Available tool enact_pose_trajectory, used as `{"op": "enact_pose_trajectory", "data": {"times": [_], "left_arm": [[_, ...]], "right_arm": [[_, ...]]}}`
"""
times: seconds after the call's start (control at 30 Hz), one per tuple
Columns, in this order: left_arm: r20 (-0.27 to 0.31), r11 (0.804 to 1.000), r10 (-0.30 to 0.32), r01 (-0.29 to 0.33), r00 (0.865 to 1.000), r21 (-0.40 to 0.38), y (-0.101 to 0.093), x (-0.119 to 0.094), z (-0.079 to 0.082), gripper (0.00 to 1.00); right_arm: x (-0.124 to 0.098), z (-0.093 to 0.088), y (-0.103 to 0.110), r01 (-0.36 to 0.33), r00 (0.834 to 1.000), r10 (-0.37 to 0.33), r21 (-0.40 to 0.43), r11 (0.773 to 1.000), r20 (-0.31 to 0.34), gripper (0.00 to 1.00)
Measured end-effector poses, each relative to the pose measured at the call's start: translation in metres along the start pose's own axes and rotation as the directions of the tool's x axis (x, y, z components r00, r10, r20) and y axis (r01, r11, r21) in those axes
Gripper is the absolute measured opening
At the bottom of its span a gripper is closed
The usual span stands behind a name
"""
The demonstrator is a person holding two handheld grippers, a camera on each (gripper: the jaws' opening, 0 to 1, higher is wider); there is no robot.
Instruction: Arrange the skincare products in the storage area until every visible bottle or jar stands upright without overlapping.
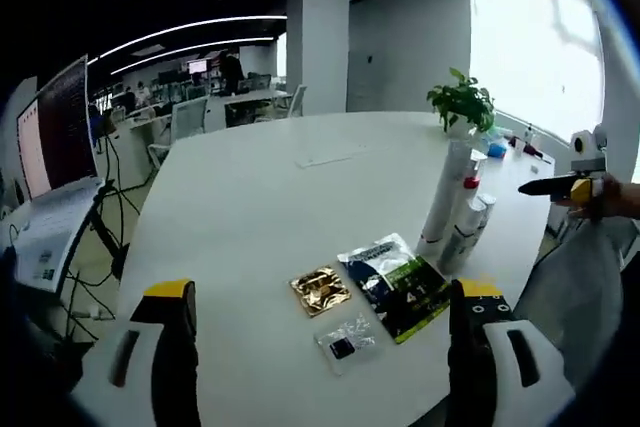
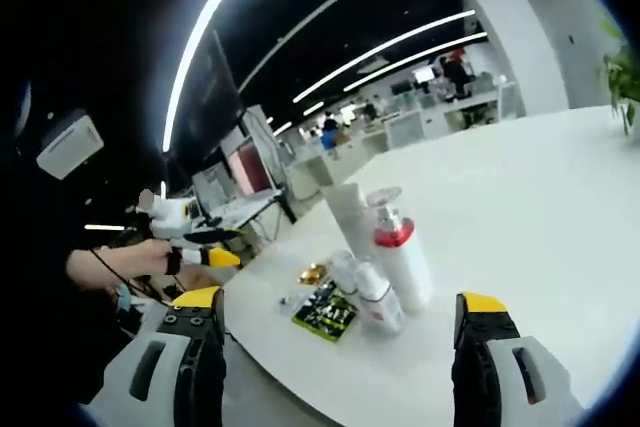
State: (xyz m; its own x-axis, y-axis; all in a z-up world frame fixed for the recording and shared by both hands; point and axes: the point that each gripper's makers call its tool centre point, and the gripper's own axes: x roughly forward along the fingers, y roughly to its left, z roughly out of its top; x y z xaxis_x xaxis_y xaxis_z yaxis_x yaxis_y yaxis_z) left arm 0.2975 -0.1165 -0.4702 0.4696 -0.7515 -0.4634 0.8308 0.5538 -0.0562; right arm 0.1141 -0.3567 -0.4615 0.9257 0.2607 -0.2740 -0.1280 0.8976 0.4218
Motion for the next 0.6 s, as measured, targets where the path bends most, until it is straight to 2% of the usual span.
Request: {"op": "enact_pose_trajectory", "data": {"times": [0.17, 0.27, 0.4, 0.5, 0.6], "left_arm": [[0.046, 1.000, 0.002, -0.001, 0.999, -0.012, -0.020, -0.020, -0.002, 0.99], [0.093, 0.998, 0.005, 0.001, 0.996, -0.061, -0.038, -0.028, -0.003, 0.99], [0.089, 0.995, -0.008, 0.016, 0.996, -0.100, -0.048, -0.032, -0.015, 0.99], [0.079, 0.993, -0.015, 0.024, 0.997, -0.116, -0.063, -0.032, -0.021, 0.99], [0.067, 0.991, -0.034, 0.042, 0.997, -0.129, -0.069, -0.026, -0.034, 0.99]], "right_arm": [[-0.013, 0.004, 0.000, 0.013, 1.000, -0.013, -0.022, 1.000, 0.006, 0.99], [-0.018, 0.005, -0.003, 0.023, 1.000, -0.023, -0.022, 1.000, 0.012, 0.99], [-0.022, 0.004, -0.004, 0.031, 0.999, -0.030, -0.028, 0.999, 0.020, 0.99], [-0.024, 0.001, -0.010, 0.051, 0.998, -0.051, -0.017, 0.999, 0.026, 0.99], [-0.023, 0.002, -0.004, 0.059, 0.998, -0.058, -0.060, 0.996, 0.027, 0.99]]}}
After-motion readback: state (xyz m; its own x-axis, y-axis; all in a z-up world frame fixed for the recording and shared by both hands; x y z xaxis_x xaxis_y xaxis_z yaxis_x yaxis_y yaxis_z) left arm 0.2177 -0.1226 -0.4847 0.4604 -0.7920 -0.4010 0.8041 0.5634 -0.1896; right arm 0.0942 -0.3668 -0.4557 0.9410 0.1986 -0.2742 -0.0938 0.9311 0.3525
